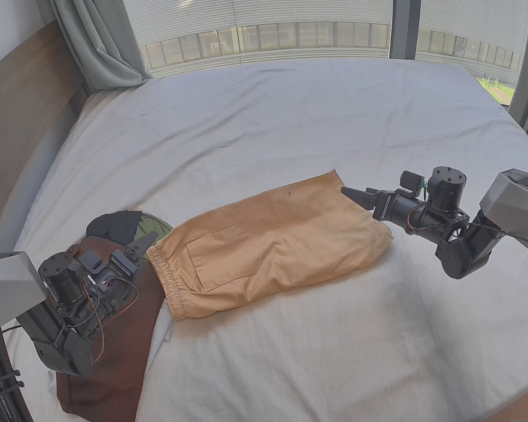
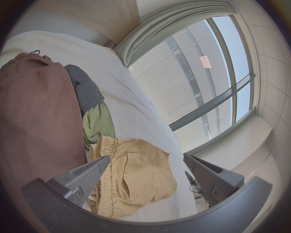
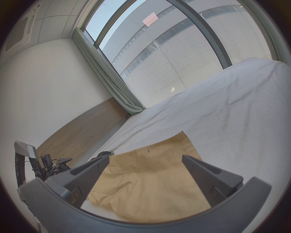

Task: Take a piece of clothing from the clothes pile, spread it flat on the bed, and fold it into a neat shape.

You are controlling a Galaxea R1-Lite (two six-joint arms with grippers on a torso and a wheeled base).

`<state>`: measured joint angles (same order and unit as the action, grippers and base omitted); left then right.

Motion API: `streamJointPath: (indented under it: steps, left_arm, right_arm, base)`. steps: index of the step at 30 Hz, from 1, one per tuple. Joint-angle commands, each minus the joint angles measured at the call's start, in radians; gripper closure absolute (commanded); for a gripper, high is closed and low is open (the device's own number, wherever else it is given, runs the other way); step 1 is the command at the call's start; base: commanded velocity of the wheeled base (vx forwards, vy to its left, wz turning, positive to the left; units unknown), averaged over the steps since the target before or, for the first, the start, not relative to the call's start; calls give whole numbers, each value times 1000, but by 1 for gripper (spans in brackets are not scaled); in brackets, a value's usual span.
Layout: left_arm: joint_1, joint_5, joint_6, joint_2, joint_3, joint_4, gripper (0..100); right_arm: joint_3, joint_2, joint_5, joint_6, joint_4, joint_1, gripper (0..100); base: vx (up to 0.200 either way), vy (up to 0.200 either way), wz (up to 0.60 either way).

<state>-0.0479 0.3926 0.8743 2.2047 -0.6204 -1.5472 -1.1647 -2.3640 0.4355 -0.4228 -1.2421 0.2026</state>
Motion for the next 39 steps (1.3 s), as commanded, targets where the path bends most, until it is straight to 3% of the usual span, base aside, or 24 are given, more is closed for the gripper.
streamJointPath:
  steps: [1,6,19,25,28,35,39]
  left_arm:
    - [-9,2,0,-40,19,-1,0]
    - [-24,2,-1,-60,34,-1,0]
    - [-29,2,-9,-92,45,-2,0]
    - [-49,-4,-32,-131,67,-1,0]
    - [-50,-1,-112,-131,76,-1,0]
    - [-50,-12,-181,-125,84,-1,0]
    - [-47,-14,-268,-112,85,-1,0]
  right_arm:
    - [115,86,-1,-5,-26,5,0]
    - [212,126,-27,-64,-74,11,0]
    - [393,138,-35,-67,-211,15,0]
    - [433,172,-35,-68,-211,14,0]
    - [439,163,-35,-68,-212,18,0]
    - [438,120,-35,-70,-212,28,0]
    - [438,89,-37,-68,-211,29,0]
  base:
    - [0,0,0]
    - [0,0,0]
    - [0,0,0]
    - [0,0,0]
    - [0,0,0]
    - [0,0,0]
    - [0,0,0]
